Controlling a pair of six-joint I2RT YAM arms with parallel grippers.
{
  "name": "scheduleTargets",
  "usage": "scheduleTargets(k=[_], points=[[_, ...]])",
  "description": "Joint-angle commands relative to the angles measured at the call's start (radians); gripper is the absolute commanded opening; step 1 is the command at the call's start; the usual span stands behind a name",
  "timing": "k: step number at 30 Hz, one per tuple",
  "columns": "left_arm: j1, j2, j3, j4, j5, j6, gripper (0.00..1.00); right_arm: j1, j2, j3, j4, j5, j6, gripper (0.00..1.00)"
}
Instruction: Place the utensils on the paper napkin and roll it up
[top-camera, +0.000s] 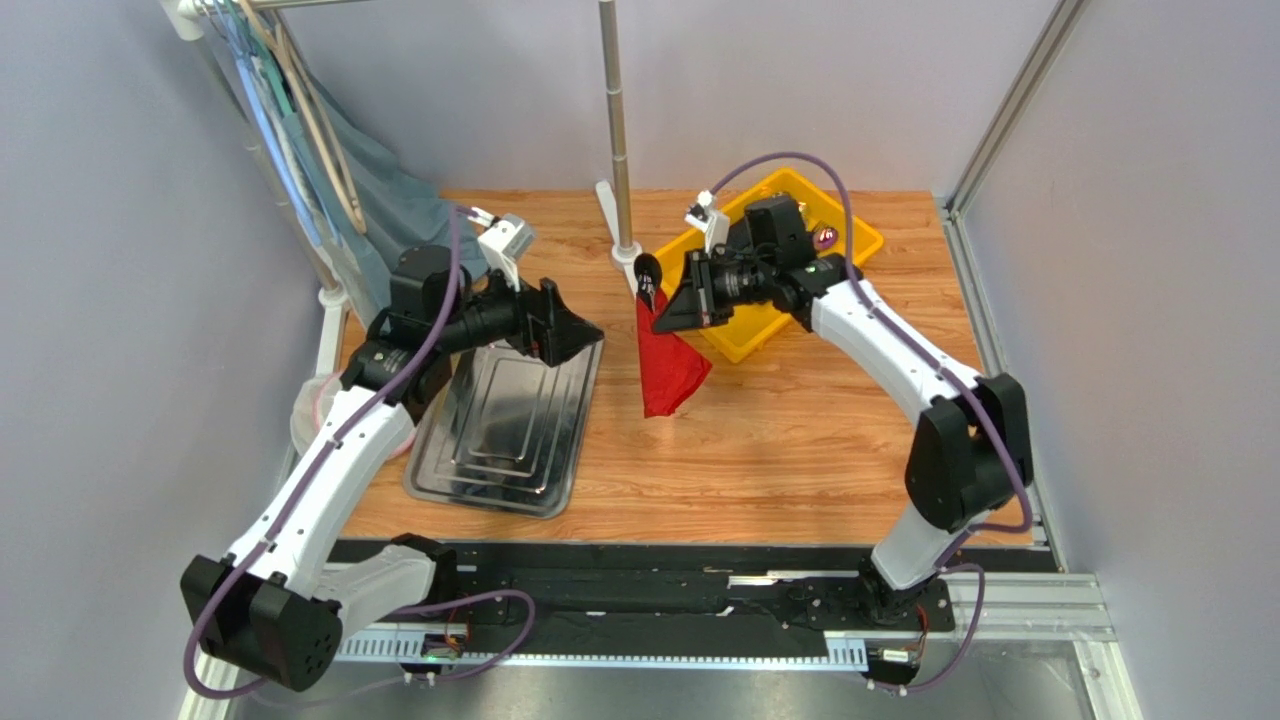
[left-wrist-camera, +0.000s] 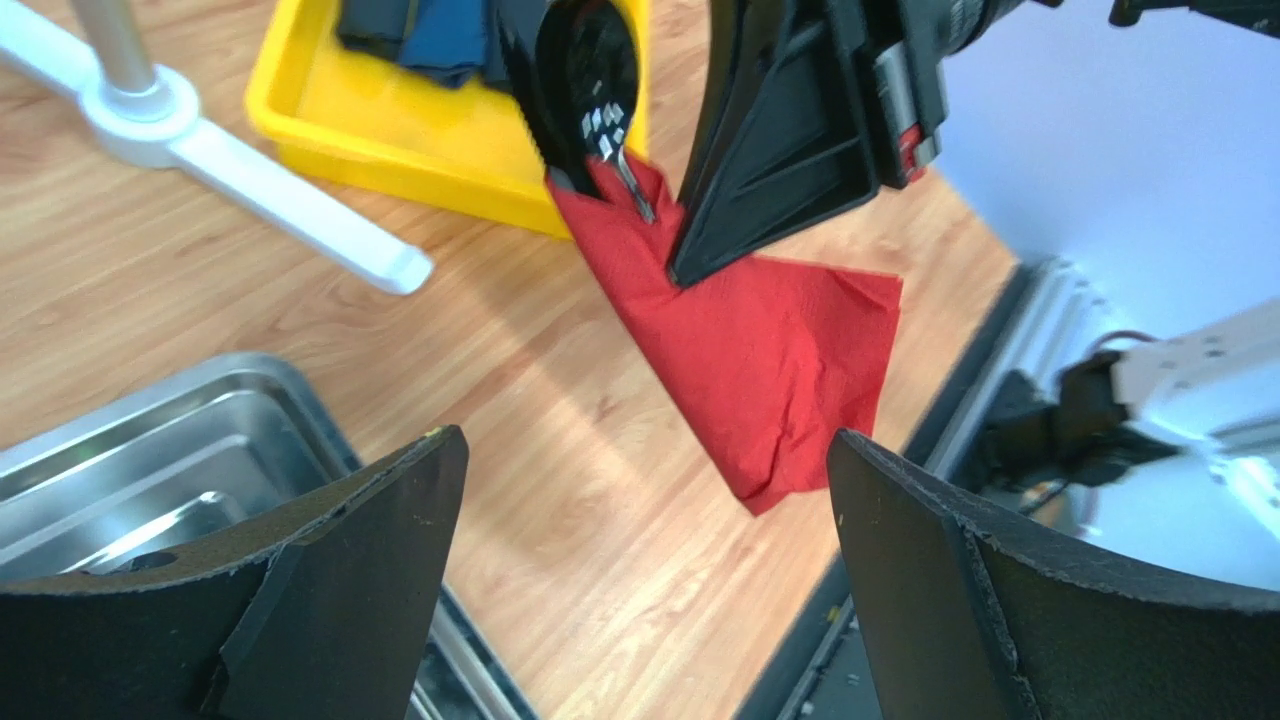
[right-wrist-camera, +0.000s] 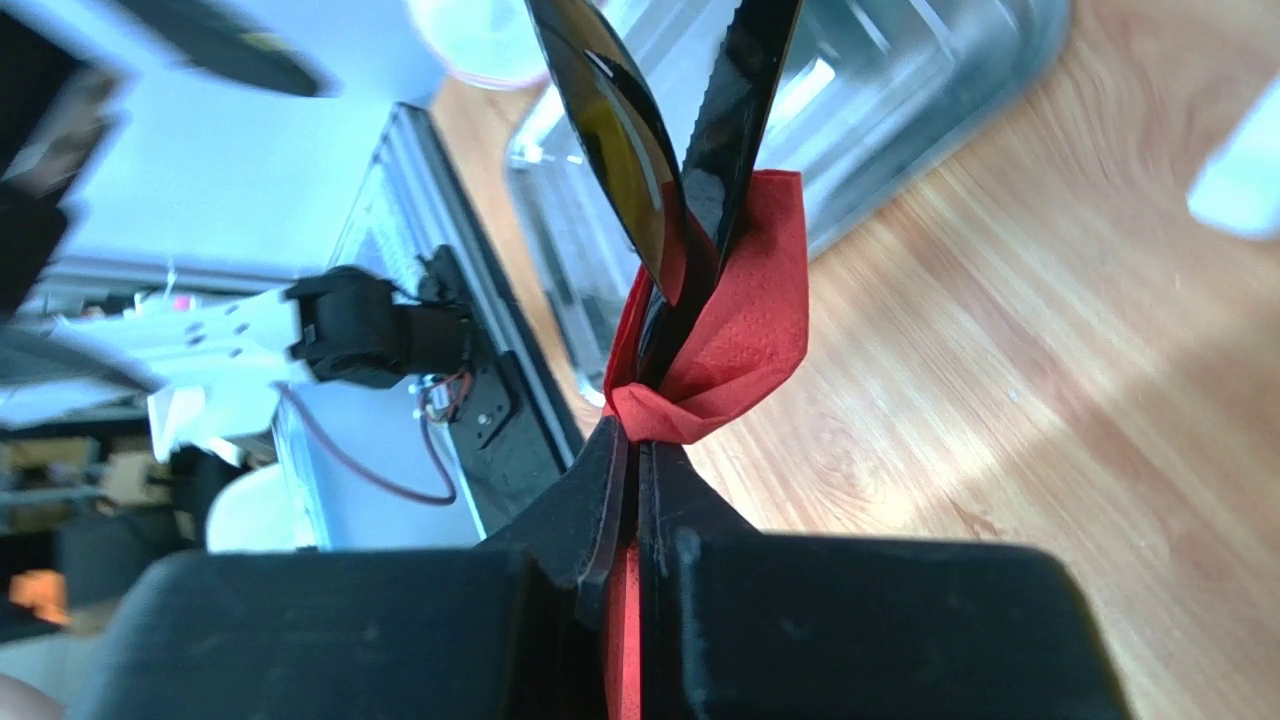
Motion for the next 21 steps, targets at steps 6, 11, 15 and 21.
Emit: scheduleTargets(k=[6, 11, 15, 21], points=[[0.052, -0.145, -0.058, 0.247, 0.270, -0.168, 0.96, 0.004, -0.203, 0.122, -0.091, -0.159, -0.092, 0.00], [0.047, -0.187, -0.157, 0.370, 0.351, -0.270, 0.85, 0.038, -0.278, 0.130, -0.097, -0.153, -0.091, 0.00], [-0.012, -0.202, -0.210, 0.471, 0.345, -0.290, 0.81, 0.067, -0.320, 0.133, -0.065, -0.124, -0.042, 0.00], [-0.074, -0.162, -0.227, 0.617, 0.340, -0.355, 0.77, 0.129, -0.357, 0.136, -0.048, -0.085, -0.043, 0.00]])
